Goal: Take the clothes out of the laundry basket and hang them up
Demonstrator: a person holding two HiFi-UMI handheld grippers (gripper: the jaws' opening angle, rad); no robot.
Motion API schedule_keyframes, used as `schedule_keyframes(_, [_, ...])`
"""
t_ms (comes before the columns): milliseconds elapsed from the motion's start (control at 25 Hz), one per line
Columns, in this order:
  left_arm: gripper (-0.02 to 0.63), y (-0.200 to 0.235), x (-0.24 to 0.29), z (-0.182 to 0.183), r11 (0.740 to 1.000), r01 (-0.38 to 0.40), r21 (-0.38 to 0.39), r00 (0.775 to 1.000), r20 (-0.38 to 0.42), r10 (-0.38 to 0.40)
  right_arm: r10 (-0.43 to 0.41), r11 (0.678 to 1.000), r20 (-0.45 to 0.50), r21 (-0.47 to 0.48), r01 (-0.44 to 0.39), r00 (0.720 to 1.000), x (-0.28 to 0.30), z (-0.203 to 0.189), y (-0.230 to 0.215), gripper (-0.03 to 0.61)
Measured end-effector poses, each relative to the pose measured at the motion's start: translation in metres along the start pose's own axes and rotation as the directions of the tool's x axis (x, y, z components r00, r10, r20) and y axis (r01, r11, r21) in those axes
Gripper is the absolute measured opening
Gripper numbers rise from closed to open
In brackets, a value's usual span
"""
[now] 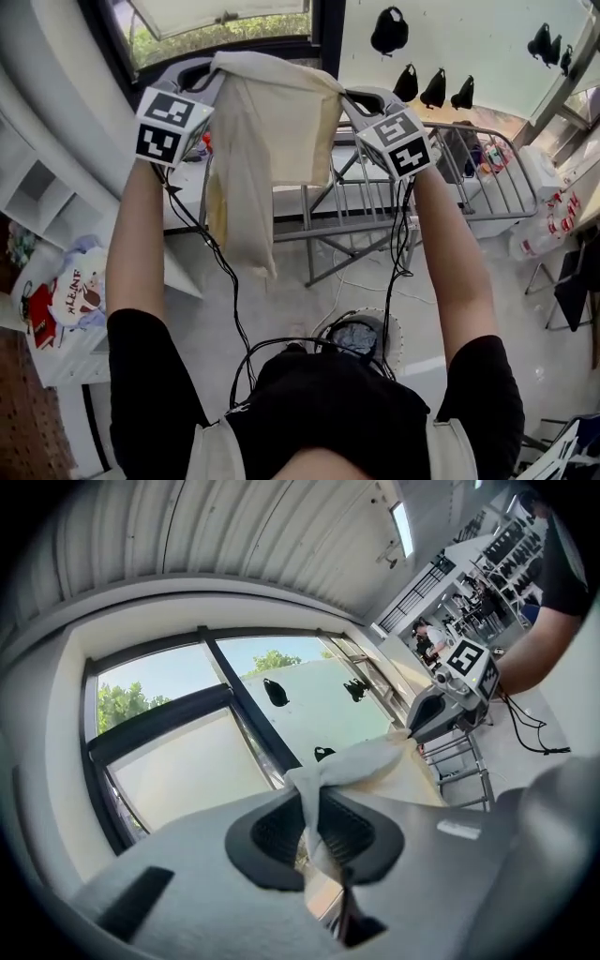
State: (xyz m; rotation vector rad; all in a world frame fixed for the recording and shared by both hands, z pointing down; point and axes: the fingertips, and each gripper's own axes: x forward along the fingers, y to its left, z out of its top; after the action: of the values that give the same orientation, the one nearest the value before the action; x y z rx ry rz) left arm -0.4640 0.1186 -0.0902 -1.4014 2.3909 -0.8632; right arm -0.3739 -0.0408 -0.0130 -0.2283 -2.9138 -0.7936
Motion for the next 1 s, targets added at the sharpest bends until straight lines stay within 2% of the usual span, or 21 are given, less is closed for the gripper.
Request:
schedule_keyframes(240, [0.035, 0.016, 0.079, -0.057, 0.999, 0.05, 0.022, 0.998, -0.028, -0.049, -0.06, 0.998, -0.1, 0.026, 0.063, 0.993, 0.066, -0.048, -0.02, 0.025])
schedule_keyframes(520, [0.035, 0.01, 0.162, -0.15, 0.989, 0.145, -0.006, 0.985, -0.092, -0.145, -0.093, 0.991, -0.227, 0.072, 0.112, 0.969, 0.143, -0.128, -0.028, 0.025])
schedule_keyframes(800, [0.035, -0.021, 0.234, -0.244, 0.963, 0.24, -0.125, 0.952, -0.165, -0.259, -0.068, 0.99, -0.373, 0.092, 0.11, 0.926, 0.195, -0.212, -0.019, 0.025])
schedule_keyframes(1000, [0.037, -0.068, 0.257, -0.31, 0.933, 0.306, -0.187, 0.907, -0.24, -0.346, 0.007, 0.989, -0.485, 0.133, 0.066, 0.874, 0.212, -0.276, 0.008, 0.025])
